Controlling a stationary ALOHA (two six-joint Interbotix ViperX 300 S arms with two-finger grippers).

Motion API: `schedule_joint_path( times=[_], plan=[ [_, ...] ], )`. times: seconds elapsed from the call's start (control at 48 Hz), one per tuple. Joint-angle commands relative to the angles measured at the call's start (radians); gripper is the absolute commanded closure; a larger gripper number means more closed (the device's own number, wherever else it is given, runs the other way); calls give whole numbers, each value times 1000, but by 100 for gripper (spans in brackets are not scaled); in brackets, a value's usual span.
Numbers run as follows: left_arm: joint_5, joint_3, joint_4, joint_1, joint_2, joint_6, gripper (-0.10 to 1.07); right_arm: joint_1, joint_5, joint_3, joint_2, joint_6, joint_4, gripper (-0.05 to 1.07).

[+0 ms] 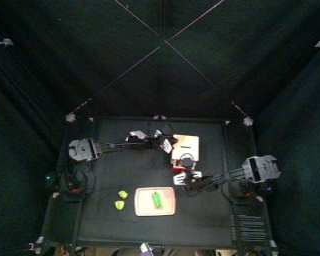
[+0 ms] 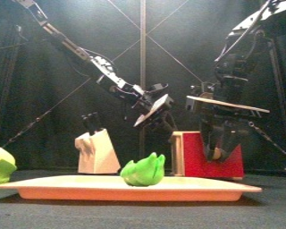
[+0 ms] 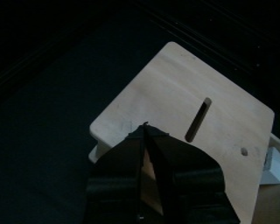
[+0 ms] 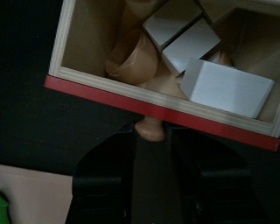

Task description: Open drawer

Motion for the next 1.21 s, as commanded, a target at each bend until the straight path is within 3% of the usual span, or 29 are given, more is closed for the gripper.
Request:
schedule_joint_path(
  times=[0.0,1.188],
  plan=[
    [5,-20,-2,3,-6,2,45,21,-5,-20,-29,-2,11,49],
    [5,-18,-2,3,-6,0,45,77,-5,0,-38,-17,71,47]
  ],
)
